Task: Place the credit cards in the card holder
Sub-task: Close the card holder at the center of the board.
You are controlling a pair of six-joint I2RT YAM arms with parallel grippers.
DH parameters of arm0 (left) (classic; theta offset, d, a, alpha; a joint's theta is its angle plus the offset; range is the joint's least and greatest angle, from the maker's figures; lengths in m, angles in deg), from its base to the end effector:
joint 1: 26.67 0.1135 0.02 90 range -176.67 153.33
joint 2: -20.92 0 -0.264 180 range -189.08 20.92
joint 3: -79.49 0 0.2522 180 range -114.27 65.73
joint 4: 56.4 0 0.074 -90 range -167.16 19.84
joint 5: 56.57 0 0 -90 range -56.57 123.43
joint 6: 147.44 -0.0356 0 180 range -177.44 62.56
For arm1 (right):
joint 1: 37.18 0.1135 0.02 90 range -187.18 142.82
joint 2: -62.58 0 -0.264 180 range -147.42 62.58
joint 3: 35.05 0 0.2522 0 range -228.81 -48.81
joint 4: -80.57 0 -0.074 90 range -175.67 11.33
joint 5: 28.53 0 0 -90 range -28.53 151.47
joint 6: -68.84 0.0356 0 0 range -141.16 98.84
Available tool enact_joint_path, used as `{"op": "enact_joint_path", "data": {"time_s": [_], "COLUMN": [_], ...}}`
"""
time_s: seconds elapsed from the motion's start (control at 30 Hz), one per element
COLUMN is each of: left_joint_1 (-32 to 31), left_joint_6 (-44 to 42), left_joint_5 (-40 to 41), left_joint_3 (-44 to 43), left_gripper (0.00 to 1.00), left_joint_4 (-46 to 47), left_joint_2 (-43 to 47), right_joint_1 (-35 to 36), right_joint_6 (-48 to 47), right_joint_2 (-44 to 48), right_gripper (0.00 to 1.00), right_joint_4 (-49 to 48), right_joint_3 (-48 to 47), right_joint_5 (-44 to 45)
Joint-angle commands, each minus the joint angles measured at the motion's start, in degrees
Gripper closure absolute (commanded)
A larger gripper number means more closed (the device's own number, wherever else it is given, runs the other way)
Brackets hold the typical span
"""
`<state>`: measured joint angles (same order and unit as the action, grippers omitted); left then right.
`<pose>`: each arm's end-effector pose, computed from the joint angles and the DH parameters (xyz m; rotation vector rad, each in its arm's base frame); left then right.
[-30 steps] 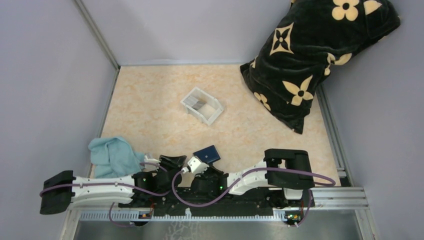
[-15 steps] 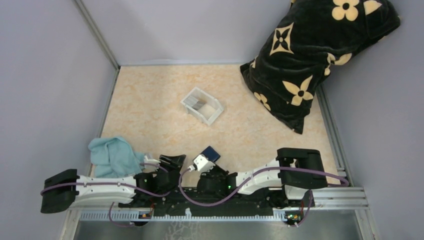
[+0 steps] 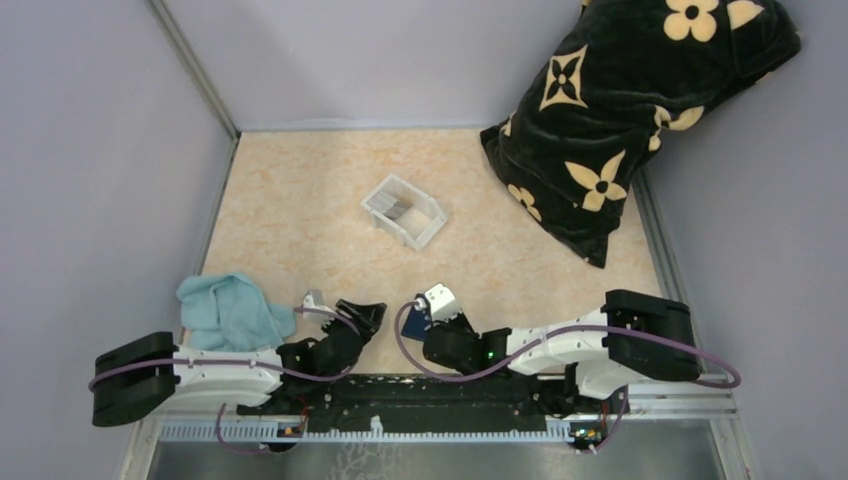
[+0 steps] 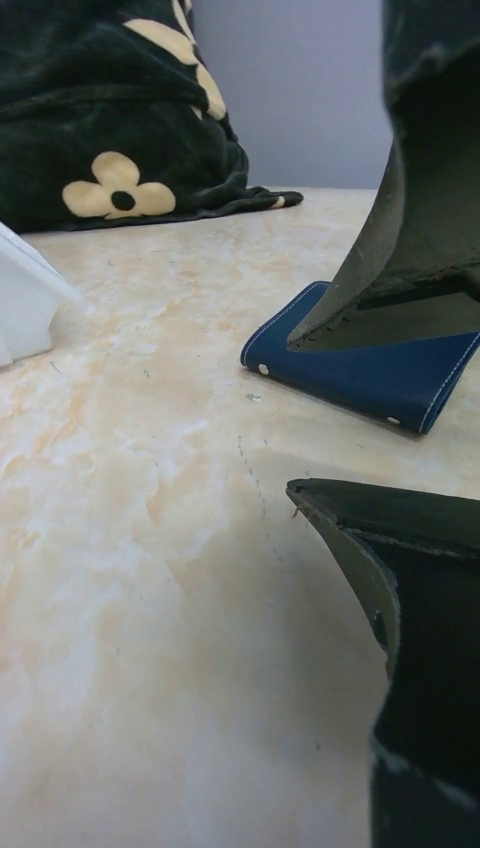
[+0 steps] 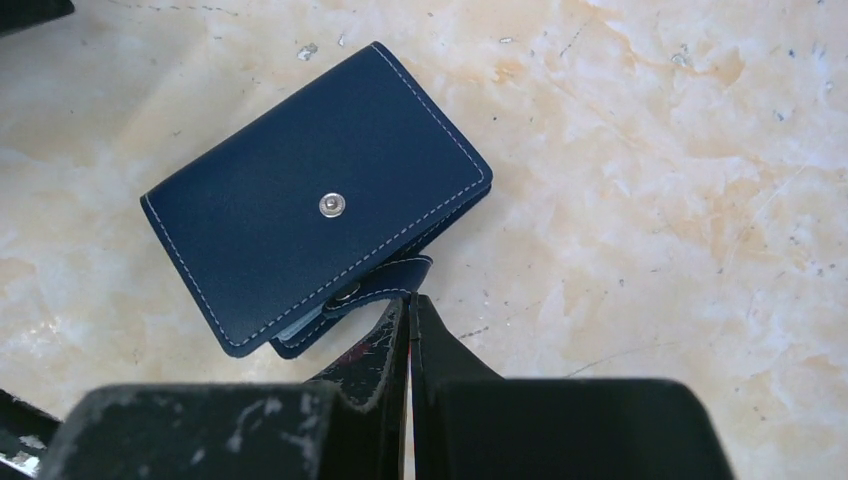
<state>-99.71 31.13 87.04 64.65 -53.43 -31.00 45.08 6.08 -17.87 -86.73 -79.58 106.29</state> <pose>0.0674 -0.1228 0.1159 -0.7776 1.8527 -0.8596 0.0580 0.2404 0.1514 -0.6832 2.0234 0.1486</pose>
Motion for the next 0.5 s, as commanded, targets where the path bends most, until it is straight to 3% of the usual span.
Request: {"op": "enact_joint_path", "data": {"time_s": [0.0, 0.27, 0.47], "left_joint_1": [1.90, 4.08, 4.46], "left_joint_6": [-14.06, -29.44, -36.98], "left_joint_5": [-5.45, -15.82, -22.01], "left_joint_3": [0.54, -4.45, -7.83], "left_gripper": [0.44, 0.47, 0.56], "left_joint_4": [14.88, 26.71, 29.63], "left_joint_2": [-3.99, -14.70, -19.76], "right_joint_1": [-1.16, -3.96, -6.32], "right_joint_6": [4.90, 11.56, 15.12], "right_joint_2": [1.81, 4.37, 6.89], "right_gripper": [1.00, 1.00, 1.00], "right_joint_4": [-1.26, 0.84, 1.81], "right_joint_3": [0.12, 2.22, 4.19], "right_joint_5": [-2.70, -3.94, -4.86]}}
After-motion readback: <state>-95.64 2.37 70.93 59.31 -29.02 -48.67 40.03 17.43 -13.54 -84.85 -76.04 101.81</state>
